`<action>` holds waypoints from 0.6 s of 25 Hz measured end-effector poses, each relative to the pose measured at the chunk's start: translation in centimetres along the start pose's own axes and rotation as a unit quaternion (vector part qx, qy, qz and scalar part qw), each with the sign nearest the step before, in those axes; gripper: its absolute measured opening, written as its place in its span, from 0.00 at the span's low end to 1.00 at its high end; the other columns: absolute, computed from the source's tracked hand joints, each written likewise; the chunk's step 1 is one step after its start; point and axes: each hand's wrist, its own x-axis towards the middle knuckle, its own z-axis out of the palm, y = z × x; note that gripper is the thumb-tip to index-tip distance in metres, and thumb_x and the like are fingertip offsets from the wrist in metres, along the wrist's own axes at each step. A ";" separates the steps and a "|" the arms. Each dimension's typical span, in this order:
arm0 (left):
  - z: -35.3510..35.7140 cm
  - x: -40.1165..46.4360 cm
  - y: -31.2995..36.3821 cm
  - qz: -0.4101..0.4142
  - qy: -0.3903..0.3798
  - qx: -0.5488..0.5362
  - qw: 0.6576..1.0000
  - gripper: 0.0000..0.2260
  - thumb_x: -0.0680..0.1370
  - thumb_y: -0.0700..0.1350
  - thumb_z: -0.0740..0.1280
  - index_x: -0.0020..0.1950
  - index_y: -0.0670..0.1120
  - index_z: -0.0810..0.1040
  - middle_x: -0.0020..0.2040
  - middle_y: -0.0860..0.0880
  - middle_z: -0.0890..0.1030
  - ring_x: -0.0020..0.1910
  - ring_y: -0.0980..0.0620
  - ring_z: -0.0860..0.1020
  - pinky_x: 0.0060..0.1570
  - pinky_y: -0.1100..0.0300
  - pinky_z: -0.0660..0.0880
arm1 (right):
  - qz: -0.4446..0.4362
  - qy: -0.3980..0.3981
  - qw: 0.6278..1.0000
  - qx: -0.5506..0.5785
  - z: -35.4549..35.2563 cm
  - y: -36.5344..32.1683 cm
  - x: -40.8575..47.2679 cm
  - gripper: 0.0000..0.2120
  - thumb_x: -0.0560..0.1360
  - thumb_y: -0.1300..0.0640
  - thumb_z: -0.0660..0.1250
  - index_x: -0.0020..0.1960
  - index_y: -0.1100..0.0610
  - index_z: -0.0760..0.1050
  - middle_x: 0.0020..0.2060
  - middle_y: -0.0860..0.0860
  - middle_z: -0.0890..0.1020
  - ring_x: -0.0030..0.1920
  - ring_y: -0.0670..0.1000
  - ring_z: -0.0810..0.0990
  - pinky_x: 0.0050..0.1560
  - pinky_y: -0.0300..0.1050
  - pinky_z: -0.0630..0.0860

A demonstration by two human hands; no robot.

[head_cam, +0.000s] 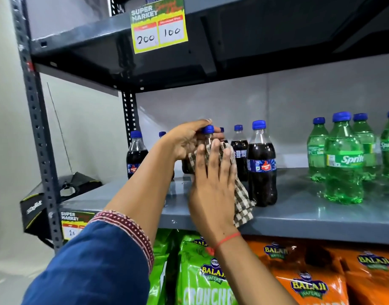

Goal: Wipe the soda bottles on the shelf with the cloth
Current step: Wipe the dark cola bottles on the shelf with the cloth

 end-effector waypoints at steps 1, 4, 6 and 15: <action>0.1 -0.1 0.1 0.003 -0.004 -0.004 1.000 0.14 0.77 0.48 0.60 0.45 0.42 0.81 0.39 0.48 0.86 0.45 0.51 0.81 0.54 0.61 0.75 | -0.011 -0.005 1.000 -0.010 -0.2 0.1 0.0 0.31 0.67 0.59 0.51 0.71 0.59 0.63 0.71 0.61 0.65 0.70 0.64 0.61 0.65 0.62 0.63; 0.5 -0.3 0.3 0.002 0.002 0.002 1.000 0.13 0.76 0.50 0.60 0.46 0.43 0.80 0.41 0.49 0.84 0.39 0.55 0.80 0.41 0.65 0.77 | -0.010 -0.003 1.000 -0.005 -0.8 0.5 1.6 0.31 0.66 0.63 0.48 0.69 0.60 0.67 0.69 0.63 0.68 0.67 0.67 0.67 0.62 0.63 0.67; 0.5 -0.4 0.4 -0.003 0.000 -0.002 1.000 0.13 0.76 0.50 0.60 0.45 0.44 0.81 0.41 0.48 0.83 0.37 0.55 0.80 0.41 0.65 0.77 | -0.023 0.002 1.000 0.001 -0.8 0.9 1.3 0.31 0.66 0.64 0.47 0.69 0.62 0.65 0.69 0.63 0.67 0.67 0.68 0.65 0.65 0.62 0.65; 0.4 -0.8 0.5 0.009 -0.006 -0.017 1.000 0.13 0.77 0.48 0.59 0.47 0.41 0.80 0.38 0.49 0.85 0.43 0.52 0.81 0.50 0.62 0.76 | -0.057 0.032 0.998 0.022 0.2 1.1 0.4 0.27 0.75 0.55 0.52 0.72 0.65 0.57 0.72 0.63 0.61 0.72 0.60 0.54 0.71 0.52 0.46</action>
